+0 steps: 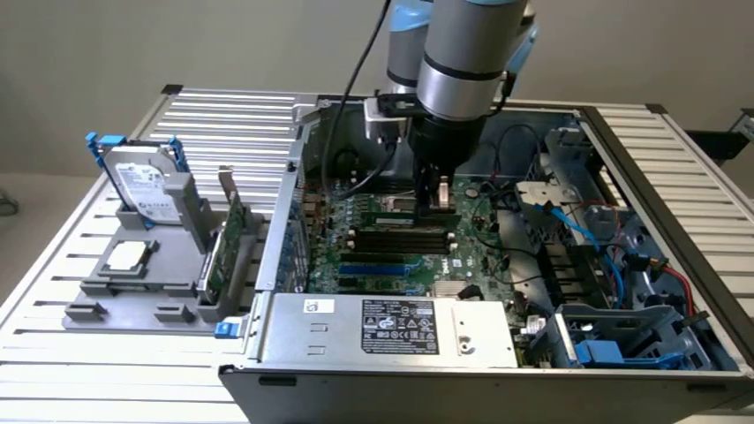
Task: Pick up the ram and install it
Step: 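Insert the ram into the slot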
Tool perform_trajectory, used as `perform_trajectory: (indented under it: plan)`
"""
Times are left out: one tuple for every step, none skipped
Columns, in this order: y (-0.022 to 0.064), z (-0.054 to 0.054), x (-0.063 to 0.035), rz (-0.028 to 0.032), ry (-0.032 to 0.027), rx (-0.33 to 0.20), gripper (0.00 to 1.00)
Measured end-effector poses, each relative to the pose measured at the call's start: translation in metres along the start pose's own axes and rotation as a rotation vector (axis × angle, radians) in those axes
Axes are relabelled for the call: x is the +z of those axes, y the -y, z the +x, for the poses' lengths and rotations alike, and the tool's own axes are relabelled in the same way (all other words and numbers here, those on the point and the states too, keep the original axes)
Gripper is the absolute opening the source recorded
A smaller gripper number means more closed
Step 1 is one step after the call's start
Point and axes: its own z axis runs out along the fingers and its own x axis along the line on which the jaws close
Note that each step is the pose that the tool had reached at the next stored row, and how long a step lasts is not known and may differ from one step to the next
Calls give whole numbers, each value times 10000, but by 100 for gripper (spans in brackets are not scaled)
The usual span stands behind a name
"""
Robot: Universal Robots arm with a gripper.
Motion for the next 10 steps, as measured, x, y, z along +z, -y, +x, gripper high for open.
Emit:
perform_trajectory:
  plan:
    - [1, -1, 18, 0, 5, 87, 14]
    - [2, -2, 37, 0, 10, 183, 14]
    - [3, -2, 55, -1, 13, 265, 14]
    - [4, -2, 74, -1, 17, 336, 14]
    - [5, -2, 91, -1, 20, 391, 14]
    - [6, -3, 110, -1, 21, 411, 14]
    - [7, -3, 128, -1, 21, 412, 14]
    - [7, -3, 145, -1, 20, 412, 14]
    - [5, -2, 163, -1, 19, 407, 14]
    - [1, 0, 183, -1, 18, 385, 14]
